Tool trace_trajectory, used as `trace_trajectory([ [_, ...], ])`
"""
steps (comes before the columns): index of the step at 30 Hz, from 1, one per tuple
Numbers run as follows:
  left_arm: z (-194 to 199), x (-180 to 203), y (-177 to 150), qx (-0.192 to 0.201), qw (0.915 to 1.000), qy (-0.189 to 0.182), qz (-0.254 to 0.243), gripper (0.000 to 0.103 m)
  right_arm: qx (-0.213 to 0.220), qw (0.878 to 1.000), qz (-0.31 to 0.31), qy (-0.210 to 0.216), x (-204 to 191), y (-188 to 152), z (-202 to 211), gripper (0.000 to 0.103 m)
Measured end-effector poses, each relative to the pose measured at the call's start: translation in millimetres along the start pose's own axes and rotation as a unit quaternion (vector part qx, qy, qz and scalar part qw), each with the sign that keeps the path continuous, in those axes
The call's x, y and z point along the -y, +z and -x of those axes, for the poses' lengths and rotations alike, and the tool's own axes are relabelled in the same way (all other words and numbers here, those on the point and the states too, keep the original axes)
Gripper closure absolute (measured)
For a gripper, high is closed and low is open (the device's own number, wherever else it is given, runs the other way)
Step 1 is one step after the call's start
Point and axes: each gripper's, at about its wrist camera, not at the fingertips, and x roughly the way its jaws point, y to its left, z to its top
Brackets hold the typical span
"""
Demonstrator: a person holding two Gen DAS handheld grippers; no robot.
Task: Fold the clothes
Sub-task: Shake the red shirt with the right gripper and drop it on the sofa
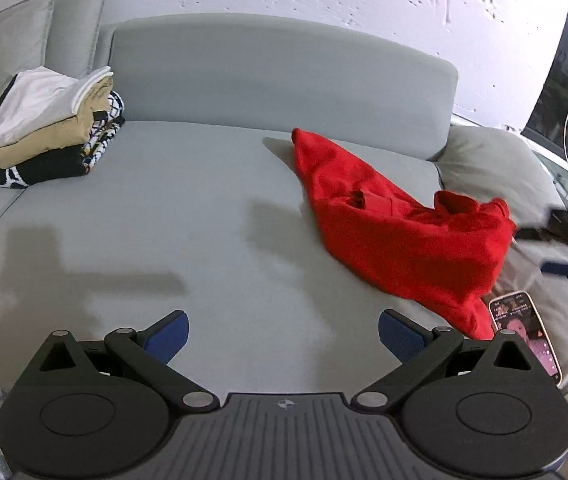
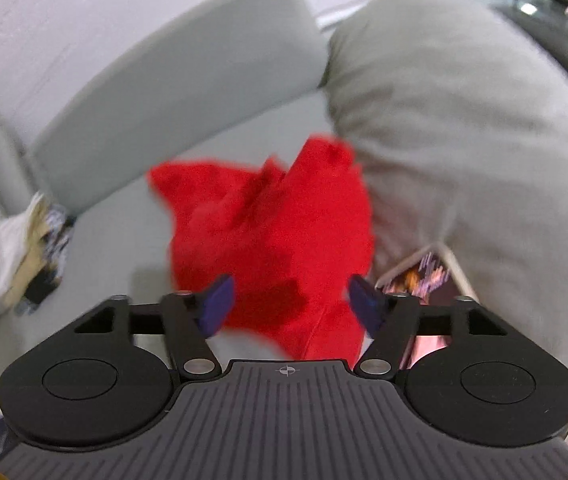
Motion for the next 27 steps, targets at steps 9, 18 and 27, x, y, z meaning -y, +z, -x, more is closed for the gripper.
trace_trajectory([
  [9,-12,-17,0,-0.015,0.9991,0.026,0.03,0.002,-0.049,0.997,0.007,-0.06,-23,37,-101,0.086],
  [18,31,-42,23,0.077,0.9944,0.041,0.059,0.002,0.281,0.944,0.103,0.138,-146,100,97,0.085],
  [27,31,-51,-15,0.022,0.9975,0.03,0.06,0.002,0.002,0.902,0.406,0.148,-170,-75,98,0.028],
])
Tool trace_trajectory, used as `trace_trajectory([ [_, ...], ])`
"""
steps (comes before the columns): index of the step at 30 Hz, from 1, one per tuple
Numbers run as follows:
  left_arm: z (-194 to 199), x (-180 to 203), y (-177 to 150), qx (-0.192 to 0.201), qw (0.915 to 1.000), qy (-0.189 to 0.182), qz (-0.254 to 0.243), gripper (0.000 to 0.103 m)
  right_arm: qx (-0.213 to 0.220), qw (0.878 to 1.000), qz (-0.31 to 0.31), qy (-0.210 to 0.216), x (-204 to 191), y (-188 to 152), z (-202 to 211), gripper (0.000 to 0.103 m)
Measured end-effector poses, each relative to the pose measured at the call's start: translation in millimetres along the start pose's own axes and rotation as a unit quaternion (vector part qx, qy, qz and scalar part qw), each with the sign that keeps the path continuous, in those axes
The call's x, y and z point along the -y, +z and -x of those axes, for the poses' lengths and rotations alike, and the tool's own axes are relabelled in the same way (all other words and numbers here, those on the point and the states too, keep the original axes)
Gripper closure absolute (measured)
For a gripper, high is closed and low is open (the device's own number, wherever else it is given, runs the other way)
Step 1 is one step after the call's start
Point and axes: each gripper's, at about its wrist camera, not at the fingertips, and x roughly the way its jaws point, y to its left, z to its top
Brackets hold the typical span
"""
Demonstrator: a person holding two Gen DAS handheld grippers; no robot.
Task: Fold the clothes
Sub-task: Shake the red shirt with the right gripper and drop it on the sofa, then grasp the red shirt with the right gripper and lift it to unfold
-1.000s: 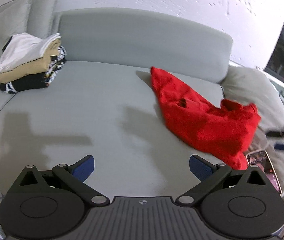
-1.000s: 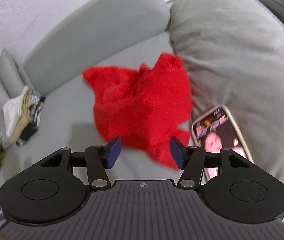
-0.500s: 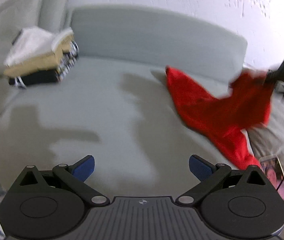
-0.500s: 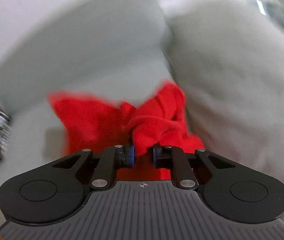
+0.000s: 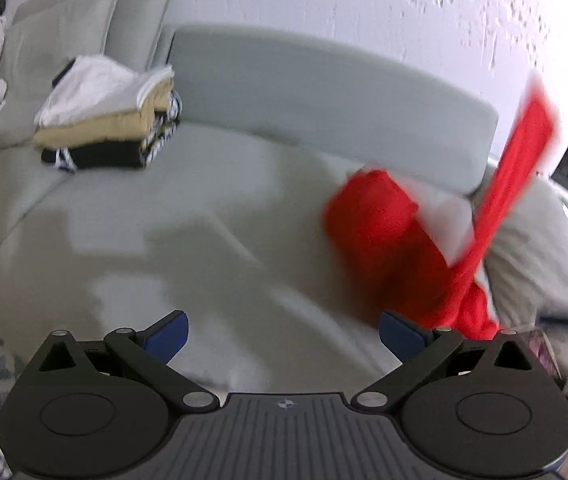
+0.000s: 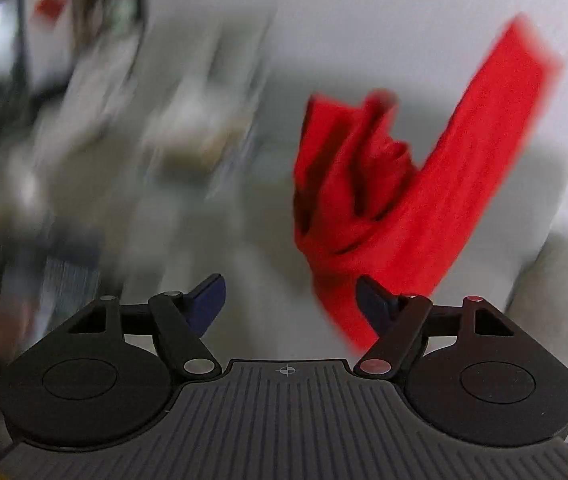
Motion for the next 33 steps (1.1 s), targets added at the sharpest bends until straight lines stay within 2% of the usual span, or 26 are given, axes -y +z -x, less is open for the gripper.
trace_trajectory([
  [2,-4,-3,-7,-0.015,0.9999,0.0,-0.002,0.002,-0.066,0.997,-0.024,0.014,-9,-39,-12,0.028],
  [3,-7,-5,-11,-0.022,0.9997,-0.001,0.0,0.002,-0.082,0.995,-0.057,0.015,-5,-53,-12,0.028],
  [5,-15,-7,-17,-0.037,0.9993,-0.001,0.006,0.002,-0.097,0.987,-0.129,0.011,10,-71,-9,0.027],
  [8,-22,-6,-18,-0.045,0.9989,0.001,0.013,0.002,-0.091,0.969,-0.229,-0.011,45,-87,-16,0.027],
  [10,-26,-4,-16,-0.046,0.9988,0.004,0.015,0.002,-0.072,0.959,-0.272,-0.021,57,-88,-22,0.032],
  [13,-28,-2,-13,-0.043,0.9989,0.011,0.018,0.002,-0.04,0.944,-0.327,-0.015,70,-82,-40,0.035],
  [15,-27,-3,-11,-0.04,0.9989,0.017,0.016,0.002,-0.026,0.935,-0.354,-0.007,76,-77,-56,0.034],
  [16,-27,-3,-11,-0.04,0.9989,0.018,0.017,0.002,-0.022,0.932,-0.362,-0.003,73,-72,-66,0.029],
  [18,-26,-5,-12,-0.04,0.9988,0.021,0.022,0.002,-0.023,0.929,-0.369,-0.002,64,-60,-93,0.018],
  [20,-25,-8,-13,-0.039,0.9986,0.023,0.028,0.002,-0.03,0.931,-0.362,-0.01,51,-53,-120,0.017],
  [23,-23,-14,-15,-0.036,0.9984,0.024,0.035,0.002,-0.061,0.933,-0.35,-0.05,42,-46,-156,0.02],
  [24,-23,-16,-16,-0.035,0.9984,0.024,0.037,0.002,-0.077,0.932,-0.348,-0.066,41,-46,-165,0.035],
  [25,-22,-17,-17,-0.035,0.9984,0.024,0.039,0.002,-0.088,0.93,-0.351,-0.073,41,-48,-168,0.077],
  [26,-21,-19,-18,-0.034,0.9983,0.024,0.042,0.002,-0.089,0.927,-0.357,-0.071,43,-53,-167,0.099],
  [29,-21,-24,-18,-0.034,0.9978,0.023,0.051,0.002,-0.068,0.928,-0.358,-0.081,45,-69,-136,0.099],
  [31,-21,-26,-19,-0.036,0.9977,0.022,0.054,0.002,-0.035,0.935,-0.341,-0.096,42,-79,-97,0.099],
  [33,-22,-25,-19,-0.038,0.9976,0.02,0.053,0.002,-0.007,0.932,-0.343,-0.112,43,-91,-55,0.099],
])
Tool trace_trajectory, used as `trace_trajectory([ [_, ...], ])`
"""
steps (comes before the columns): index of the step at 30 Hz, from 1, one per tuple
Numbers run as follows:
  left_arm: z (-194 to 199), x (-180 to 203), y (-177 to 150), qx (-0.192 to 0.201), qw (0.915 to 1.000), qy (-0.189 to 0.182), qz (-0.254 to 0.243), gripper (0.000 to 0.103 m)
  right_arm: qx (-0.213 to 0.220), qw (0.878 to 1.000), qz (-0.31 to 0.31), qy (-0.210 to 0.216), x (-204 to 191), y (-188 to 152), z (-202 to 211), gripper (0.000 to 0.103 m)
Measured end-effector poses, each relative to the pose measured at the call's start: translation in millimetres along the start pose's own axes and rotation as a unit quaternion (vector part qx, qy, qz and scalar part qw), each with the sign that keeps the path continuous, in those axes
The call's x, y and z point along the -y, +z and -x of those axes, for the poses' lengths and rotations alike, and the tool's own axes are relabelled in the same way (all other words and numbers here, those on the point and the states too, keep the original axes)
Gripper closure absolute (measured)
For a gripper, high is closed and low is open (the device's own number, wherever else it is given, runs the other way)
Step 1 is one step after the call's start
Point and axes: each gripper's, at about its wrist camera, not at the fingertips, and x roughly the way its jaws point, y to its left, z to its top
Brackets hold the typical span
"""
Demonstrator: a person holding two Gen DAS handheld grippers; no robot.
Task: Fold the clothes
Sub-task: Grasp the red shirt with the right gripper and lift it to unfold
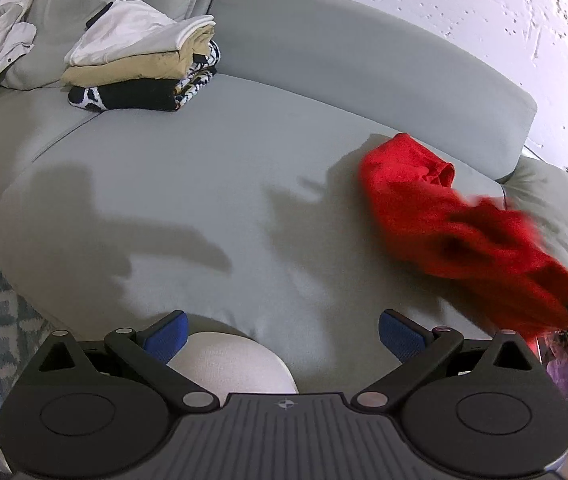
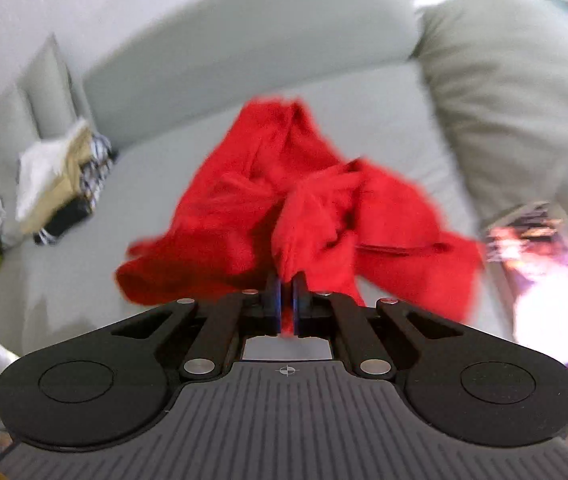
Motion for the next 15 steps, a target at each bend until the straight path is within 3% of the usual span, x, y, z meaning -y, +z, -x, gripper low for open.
trace_trajectory([
  [2,-4,2,-1,-0.008,0.9999,-0.005,0.004,0.002,0.019,1.0,0.002,-0.024,15,-9,36,0.099],
  [4,-9,8,-1,-0.021,0.9997,-0.011,0.007,0.002,0.01,0.999,-0.005,-0.046,33,-17,54,0.098],
  [6,-12,16,-2,-0.036,0.9992,-0.018,-0.001,0.002,-0.059,0.997,-0.016,-0.041,49,-26,49,0.095],
  [7,-11,22,-2,-0.038,0.999,-0.02,-0.01,0.002,-0.095,0.995,-0.034,-0.023,57,-31,45,0.086],
  [9,-9,31,-2,-0.036,0.9986,-0.024,-0.03,0.002,-0.119,0.99,-0.068,0.008,67,-37,42,0.083],
  [12,-1,49,-2,-0.017,0.996,-0.04,-0.078,0.003,-0.105,0.99,-0.088,0.031,72,-38,46,0.052],
  [15,3,74,-4,-0.004,0.9883,-0.049,-0.144,0.007,-0.085,0.993,-0.079,0.031,71,-32,52,0.051],
])
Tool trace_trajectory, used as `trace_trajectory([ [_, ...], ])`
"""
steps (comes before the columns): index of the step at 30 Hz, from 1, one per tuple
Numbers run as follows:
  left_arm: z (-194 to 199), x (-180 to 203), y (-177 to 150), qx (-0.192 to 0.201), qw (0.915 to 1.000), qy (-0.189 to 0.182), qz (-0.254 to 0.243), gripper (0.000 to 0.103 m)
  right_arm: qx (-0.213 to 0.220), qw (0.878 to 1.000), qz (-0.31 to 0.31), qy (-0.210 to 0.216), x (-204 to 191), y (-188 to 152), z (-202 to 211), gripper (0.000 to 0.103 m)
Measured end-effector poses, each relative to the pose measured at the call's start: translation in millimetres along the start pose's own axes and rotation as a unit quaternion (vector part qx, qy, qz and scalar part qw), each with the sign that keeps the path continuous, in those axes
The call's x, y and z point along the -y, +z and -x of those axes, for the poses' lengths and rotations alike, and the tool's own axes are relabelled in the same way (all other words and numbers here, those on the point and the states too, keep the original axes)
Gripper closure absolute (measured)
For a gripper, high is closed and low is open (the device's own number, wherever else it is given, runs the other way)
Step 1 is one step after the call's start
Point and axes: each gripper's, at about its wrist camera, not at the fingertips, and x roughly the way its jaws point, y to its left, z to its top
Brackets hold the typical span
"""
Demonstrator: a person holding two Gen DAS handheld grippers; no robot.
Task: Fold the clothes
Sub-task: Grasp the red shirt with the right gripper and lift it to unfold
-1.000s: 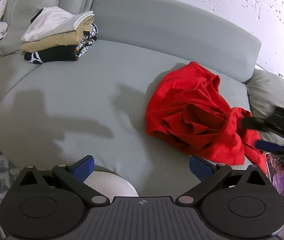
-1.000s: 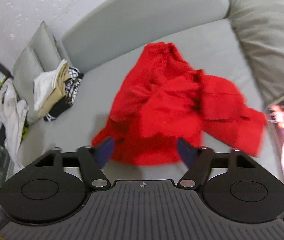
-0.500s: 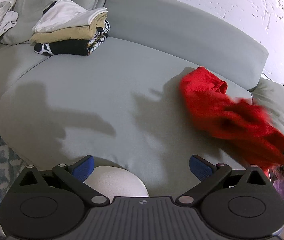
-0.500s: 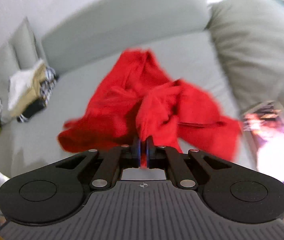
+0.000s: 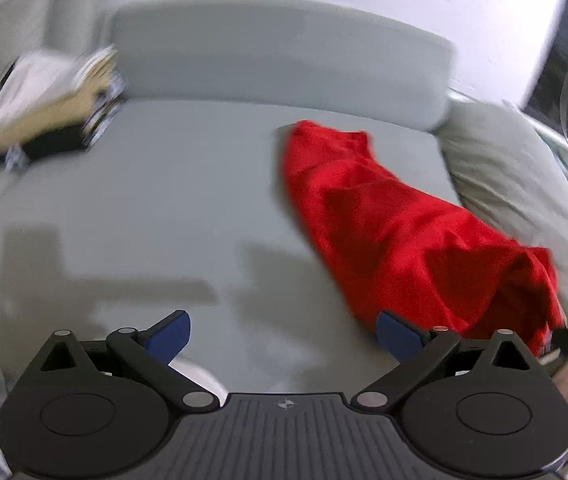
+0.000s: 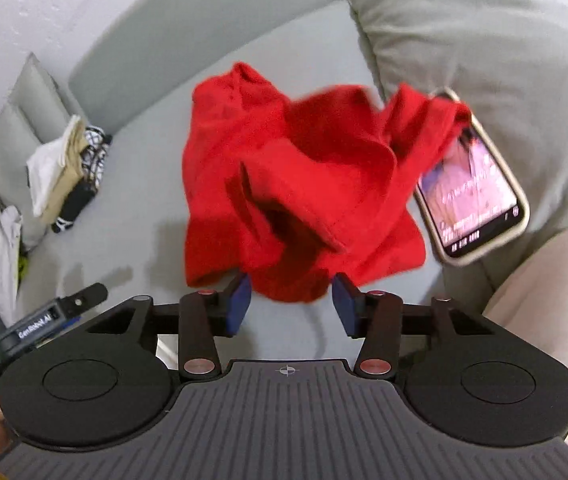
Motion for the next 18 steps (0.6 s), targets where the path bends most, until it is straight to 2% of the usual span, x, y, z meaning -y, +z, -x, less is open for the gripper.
trace_trajectory([
  [3,-3,24,2,-0.002,0.9985,-0.009,-0.054,0.01,0.022,1.0,-0.009,0.015,2,7,12,0.051],
  [5,-4,33,2,-0.003,0.9976,-0.017,-0.067,0.01,0.046,0.999,-0.01,0.02,5,12,17,0.048],
  [8,-4,39,0,-0.003,0.9969,-0.029,-0.073,0.008,0.088,0.996,0.02,-0.003,1,18,23,0.032],
  [10,-1,36,-2,0.0,0.997,-0.028,-0.073,0.007,0.099,0.992,0.077,-0.01,-9,19,13,0.02],
  [12,2,31,-2,0.004,0.9975,-0.022,-0.067,0.007,0.099,0.984,0.146,-0.031,-23,20,-4,0.019],
  [14,6,21,-2,0.009,0.9985,-0.014,-0.053,0.007,0.082,0.973,0.207,-0.066,-33,21,-30,0.019],
  [15,8,15,-2,0.012,0.9988,-0.012,-0.045,0.007,0.068,0.965,0.235,-0.095,-38,21,-45,0.023],
  [17,10,3,-1,0.018,0.9994,-0.008,-0.028,0.006,0.041,0.947,0.283,-0.145,-44,23,-72,0.045],
  [18,11,-3,-1,0.02,0.9996,-0.006,-0.018,0.006,0.031,0.942,0.295,-0.158,-44,25,-81,0.081],
])
